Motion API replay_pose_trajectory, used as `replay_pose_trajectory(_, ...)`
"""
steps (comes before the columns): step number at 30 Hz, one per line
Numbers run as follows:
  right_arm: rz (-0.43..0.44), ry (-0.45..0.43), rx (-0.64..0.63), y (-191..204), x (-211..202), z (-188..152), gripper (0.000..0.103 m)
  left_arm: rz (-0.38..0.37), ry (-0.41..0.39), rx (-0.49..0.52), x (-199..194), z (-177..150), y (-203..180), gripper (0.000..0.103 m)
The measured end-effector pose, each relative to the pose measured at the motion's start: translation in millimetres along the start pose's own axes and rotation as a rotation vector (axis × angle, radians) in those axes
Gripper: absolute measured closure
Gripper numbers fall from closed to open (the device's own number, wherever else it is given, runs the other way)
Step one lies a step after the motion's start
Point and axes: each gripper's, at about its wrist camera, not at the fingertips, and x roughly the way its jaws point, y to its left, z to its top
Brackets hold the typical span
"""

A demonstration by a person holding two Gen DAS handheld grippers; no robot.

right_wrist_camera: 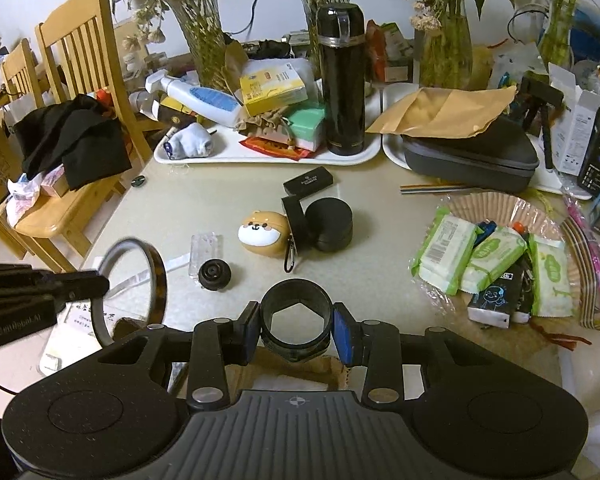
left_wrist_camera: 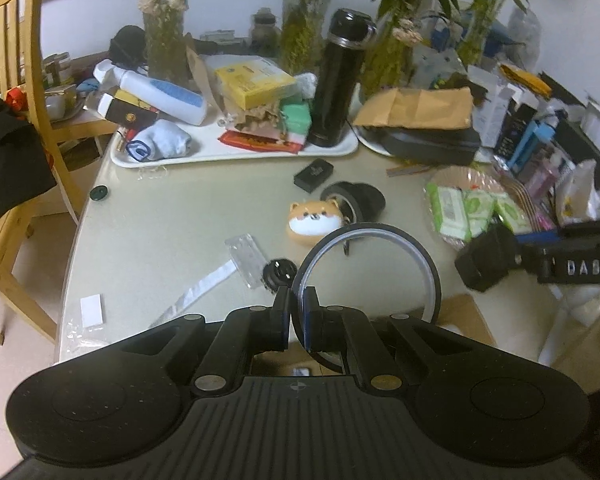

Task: Organize rigid objects
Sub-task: 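Carry the glass lid in the left tool and cup in the right tool to the box, then open the left tool to drop the lid into the box while the right tool holds the cup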

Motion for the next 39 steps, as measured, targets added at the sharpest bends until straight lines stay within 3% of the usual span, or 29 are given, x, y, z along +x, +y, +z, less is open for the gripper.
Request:
replay_pose_trajectory(22,0.03,0.009,-0.09,18,-8,-22,0.062,0.01,0.162,0.112,0,-38,-9,0.095)
replay_pose_trajectory(25,0.029,0.018,-0.098,19,-5,-23,0.062,0.006,0.155,0.135,2,-38,-14,0.087)
replay_pose_trajectory(27,0.033,0.015,-0.098,19,-5,-24,0.062,0.021,0.138,0.15,0,-37,-18,0.057)
replay_pose_trajectory(29,0.035,0.013,-0.098,19,-6,-24,0.062,0.036,0.095,0.164,-6,-35,-22,0.048)
replay_pose_trajectory(33,0.036,0.027,-0.09,16,-3,-26,0.062,0.081,0.062,0.163,-10,-30,-25,0.048)
replay_pose_trajectory(39,0.075,0.072,-0.093,18,3,-30,0.062,0.098,0.042,0.087,-11,-21,-16,0.048)
